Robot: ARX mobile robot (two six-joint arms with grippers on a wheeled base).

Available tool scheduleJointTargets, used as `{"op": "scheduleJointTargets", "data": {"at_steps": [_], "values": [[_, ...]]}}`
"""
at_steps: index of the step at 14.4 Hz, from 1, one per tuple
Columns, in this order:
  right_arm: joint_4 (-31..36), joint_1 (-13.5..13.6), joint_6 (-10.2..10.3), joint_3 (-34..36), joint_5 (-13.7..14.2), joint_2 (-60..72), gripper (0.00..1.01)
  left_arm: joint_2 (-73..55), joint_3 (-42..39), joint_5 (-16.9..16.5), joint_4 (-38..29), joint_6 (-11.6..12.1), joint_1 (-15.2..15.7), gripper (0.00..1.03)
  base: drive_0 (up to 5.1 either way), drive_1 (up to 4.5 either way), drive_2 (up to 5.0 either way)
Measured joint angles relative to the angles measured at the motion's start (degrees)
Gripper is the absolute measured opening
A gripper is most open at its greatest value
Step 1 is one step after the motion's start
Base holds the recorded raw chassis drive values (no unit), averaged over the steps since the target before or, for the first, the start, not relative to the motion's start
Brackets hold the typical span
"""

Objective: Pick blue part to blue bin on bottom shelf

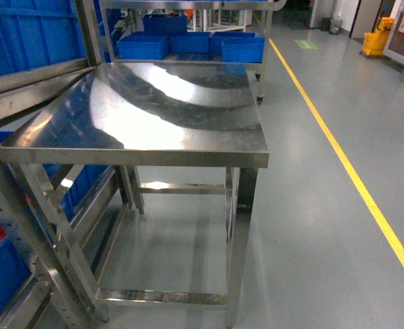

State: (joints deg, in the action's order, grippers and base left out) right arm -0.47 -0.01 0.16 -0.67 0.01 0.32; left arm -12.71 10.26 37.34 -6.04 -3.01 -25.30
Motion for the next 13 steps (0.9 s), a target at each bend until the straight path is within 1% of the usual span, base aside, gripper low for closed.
{"op": "scheduleJointTargets", "data": {"at_steps": [1, 13], "values": [[0.4, 0.0, 0.0, 0.0, 0.0, 0.0, 0.98, 0.0, 0.0, 0.0, -0.1, 0.0, 0.0, 0.43, 0.0, 0.00, 0.0], [0.2, 0.0, 0.0, 0.0, 0.0, 0.0, 0.98, 0.2, 0.0, 0.0, 0.0, 0.0, 0.0, 0.43, -4.9, 2.48, 2.5]]}}
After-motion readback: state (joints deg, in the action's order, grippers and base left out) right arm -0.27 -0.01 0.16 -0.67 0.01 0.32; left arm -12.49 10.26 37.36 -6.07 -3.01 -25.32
